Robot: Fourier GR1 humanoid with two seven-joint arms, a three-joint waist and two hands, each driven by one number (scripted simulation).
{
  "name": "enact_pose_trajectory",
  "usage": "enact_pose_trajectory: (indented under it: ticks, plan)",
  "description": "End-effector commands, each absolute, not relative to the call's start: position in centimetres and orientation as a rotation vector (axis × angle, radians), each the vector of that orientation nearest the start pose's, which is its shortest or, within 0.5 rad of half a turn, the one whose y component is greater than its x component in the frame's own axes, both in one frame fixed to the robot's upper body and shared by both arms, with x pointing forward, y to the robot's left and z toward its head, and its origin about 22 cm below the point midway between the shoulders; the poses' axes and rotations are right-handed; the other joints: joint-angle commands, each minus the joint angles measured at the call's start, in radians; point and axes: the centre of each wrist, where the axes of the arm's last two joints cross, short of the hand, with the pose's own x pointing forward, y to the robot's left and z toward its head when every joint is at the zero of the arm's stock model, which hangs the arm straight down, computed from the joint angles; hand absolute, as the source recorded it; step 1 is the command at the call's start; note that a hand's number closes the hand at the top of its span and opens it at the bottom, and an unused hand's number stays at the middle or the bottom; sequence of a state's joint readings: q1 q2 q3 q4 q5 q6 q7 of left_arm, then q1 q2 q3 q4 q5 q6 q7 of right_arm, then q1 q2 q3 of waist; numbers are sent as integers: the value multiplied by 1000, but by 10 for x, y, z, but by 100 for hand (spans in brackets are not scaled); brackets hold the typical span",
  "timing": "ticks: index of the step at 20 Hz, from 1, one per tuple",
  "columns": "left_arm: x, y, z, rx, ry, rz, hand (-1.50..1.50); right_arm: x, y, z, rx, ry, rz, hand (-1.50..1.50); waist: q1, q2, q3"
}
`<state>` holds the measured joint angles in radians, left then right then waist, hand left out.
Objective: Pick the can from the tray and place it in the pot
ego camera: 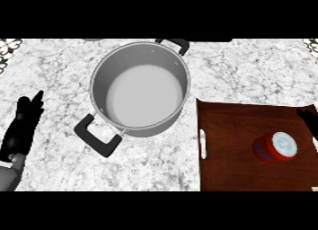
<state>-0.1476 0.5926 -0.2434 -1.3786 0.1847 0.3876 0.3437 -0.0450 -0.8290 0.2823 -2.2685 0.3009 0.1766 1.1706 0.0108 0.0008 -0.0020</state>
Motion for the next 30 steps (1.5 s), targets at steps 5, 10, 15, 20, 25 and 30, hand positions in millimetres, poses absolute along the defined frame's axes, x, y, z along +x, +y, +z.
enact_pose_trajectory:
  ticks: [5, 10, 15, 20, 25, 30]
  plan:
    - [259, 343, 19, 533, -1171, -98, 0, 193, -244, 175, -982, -747, 798, -150, -6, -1, 1]
    - [268, 316, 28, 535, -1163, -94, 0, 208, -242, 128, -983, -772, 803, -150, -8, -1, 2]
    - [270, 334, 28, 502, -1150, -115, 0, 233, -224, 133, -1024, -749, 806, -150, 0, 1, 1]
    - [258, 332, 40, 533, -1159, -103, 0, 234, -253, 124, -983, -672, 797, -150, -5, -2, 2]
    - [262, 336, 31, 508, -1154, -97, 0, 229, -245, 111, -968, -682, 793, -150, -10, -1, 2]
    - [282, 314, 20, 509, -1157, -96, 0, 240, -255, 99, -949, -670, 792, -150, -16, 0, 2]
